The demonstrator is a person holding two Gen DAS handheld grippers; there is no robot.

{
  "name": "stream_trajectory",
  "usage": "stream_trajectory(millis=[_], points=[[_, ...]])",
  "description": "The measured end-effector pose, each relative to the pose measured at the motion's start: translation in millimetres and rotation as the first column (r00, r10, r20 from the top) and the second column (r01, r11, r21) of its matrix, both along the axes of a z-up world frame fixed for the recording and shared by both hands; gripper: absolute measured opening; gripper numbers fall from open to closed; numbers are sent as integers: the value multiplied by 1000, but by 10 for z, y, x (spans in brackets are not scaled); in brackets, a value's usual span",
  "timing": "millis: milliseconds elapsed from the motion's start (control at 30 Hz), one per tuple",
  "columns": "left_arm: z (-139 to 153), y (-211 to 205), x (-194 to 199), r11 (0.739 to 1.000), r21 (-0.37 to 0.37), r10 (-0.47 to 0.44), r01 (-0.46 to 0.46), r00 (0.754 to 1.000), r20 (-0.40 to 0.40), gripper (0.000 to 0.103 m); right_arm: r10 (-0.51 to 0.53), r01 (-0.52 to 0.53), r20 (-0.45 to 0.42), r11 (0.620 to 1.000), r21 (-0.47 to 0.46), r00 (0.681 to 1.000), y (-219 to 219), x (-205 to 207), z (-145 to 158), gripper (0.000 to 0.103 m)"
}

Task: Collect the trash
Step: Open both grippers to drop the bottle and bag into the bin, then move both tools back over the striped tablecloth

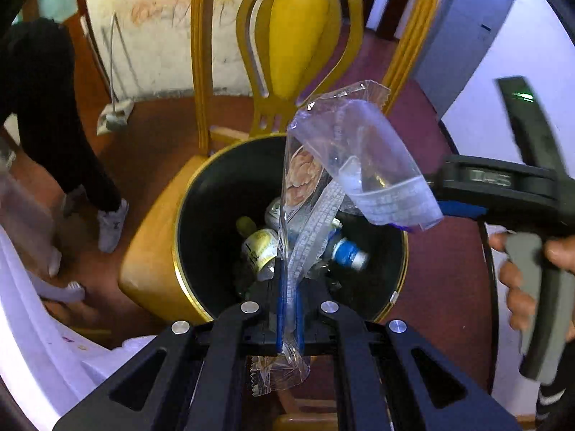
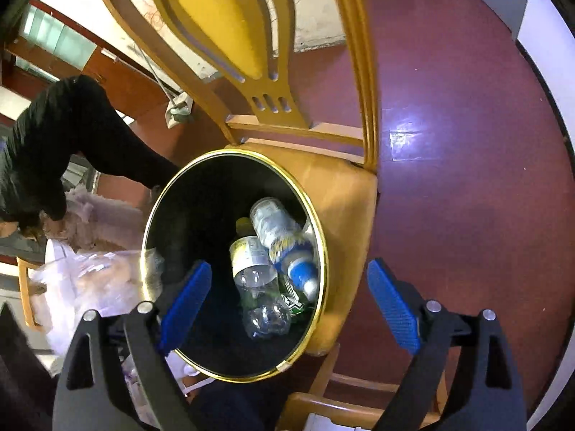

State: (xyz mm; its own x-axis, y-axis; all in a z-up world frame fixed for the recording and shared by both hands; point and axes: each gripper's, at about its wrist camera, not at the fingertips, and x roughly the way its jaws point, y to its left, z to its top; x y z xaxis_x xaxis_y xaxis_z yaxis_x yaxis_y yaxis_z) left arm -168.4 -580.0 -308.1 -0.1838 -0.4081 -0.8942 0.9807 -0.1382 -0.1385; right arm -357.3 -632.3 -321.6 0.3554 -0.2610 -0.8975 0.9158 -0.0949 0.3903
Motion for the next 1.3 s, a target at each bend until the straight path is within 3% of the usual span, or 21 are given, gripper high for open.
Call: stream_trajectory(millis=[133,167,233,267,367,467,633,833,967,1100,1300], points=[[-125,-144,-43,998,35,44,-44,999,-9,4,-6,6,22,1000,-5,1000,-23,4,13,89],[-150,-205,-53,997,50,54,-54,999,-3,10,-1,2,23,1000,-9,1000,-6,16,31,89],[-329,-346,-86,988,134,78,-76,997,-10,59,9,-9,24,1000,-21,1000,-6,61,54,89],[-408,-373,-97,982,163,95,-91,995,-15,99,13,-12,21,1000,-25,1000,-4,86,62,89],[-573,-420,-141,970,201,136,-136,991,15,97,25,-25,18,1000,-19,1000,13,139,66,89],[-552,-323,-142,972,194,136,-133,991,1,97,35,-34,16,999,-18,999,42,181,72,89],[-201,13,-37,982,75,168,-172,984,58,97,36,-36,15,999,-40,999,81,264,161,89],[435,573,264,954,-103,294,-280,943,155,97,110,-106,29,989,-106,994,236,556,423,89],[933,993,476,916,-216,377,-338,910,172,97,173,-166,43,976,-141,984,345,802,583,89],[1380,1458,732,857,-299,480,-419,860,172,97,258,-244,63,954,-174,964,483,1106,794,89],[1786,2108,1077,761,-387,615,-521,770,171,97,418,-386,102,892,-237,903,838,1738,1150,89]])
